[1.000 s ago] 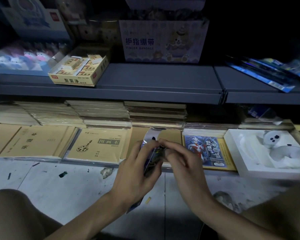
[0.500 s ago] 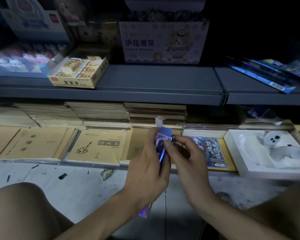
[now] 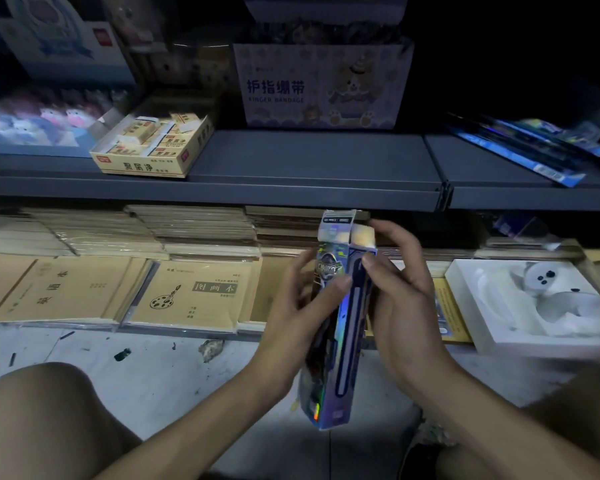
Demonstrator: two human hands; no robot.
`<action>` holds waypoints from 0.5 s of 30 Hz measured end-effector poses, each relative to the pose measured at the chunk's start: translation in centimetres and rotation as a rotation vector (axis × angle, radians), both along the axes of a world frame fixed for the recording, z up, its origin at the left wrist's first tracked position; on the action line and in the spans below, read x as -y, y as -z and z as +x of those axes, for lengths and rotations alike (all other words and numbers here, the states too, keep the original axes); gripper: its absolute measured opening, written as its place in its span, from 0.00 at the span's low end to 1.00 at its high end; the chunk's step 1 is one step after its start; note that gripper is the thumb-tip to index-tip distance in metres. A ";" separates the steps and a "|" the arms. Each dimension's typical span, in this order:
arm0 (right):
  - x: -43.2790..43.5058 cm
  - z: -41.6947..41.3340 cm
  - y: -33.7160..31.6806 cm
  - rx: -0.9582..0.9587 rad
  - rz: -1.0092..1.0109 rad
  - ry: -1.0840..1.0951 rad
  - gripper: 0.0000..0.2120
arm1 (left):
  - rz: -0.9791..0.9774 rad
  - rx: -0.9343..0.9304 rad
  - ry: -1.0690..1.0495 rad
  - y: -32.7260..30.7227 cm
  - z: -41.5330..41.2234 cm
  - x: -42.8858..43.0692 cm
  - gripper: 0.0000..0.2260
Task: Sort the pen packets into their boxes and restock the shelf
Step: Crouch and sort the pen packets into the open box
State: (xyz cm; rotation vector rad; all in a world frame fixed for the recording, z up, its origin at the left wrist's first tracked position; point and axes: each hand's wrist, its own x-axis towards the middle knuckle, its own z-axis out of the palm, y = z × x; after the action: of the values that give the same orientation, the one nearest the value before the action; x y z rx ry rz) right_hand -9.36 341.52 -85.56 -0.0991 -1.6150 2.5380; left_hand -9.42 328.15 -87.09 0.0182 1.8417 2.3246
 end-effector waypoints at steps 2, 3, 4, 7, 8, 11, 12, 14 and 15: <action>0.3 0.1 0.2 -0.007 -0.012 0.006 0.17 | 0.086 0.174 0.192 0.1 0.0 -0.1 0.21; 0.5 0.1 0.3 -0.011 -0.008 0.012 0.17 | 0.115 0.231 0.261 0.2 0.1 -0.1 0.21; 0.6 0.2 0.4 -0.014 -0.003 0.019 0.16 | 0.145 0.270 0.302 0.1 0.3 -0.2 0.21; 0.8 0.1 0.6 -0.003 0.102 0.066 0.15 | 0.172 0.279 0.283 0.2 0.5 -0.7 0.18; 0.9 0.1 0.6 -0.001 0.178 0.088 0.15 | 0.154 0.255 0.246 0.5 0.5 -0.9 0.17; 1.1 0.4 0.4 0.008 0.318 0.104 0.16 | 0.072 0.179 0.153 1.4 0.4 -1.3 0.15; 1.2 0.7 0.1 0.026 0.316 0.092 0.16 | 0.011 0.145 0.135 1.8 0.4 -1.3 0.16; 1.2 1.3 -0.2 0.051 0.314 0.068 0.12 | -0.168 0.043 0.107 2.5 0.2 -1.1 0.14; 1.2 1.5 -0.1 0.062 0.331 0.053 0.08 | -0.250 -0.009 0.098 2.9 0.2 -0.9 0.13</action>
State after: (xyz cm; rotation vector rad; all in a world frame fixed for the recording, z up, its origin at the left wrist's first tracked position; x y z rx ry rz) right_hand -7.89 340.32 -85.44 -0.1854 -2.0014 2.2131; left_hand -9.27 329.07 -89.96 0.0843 2.0720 2.0202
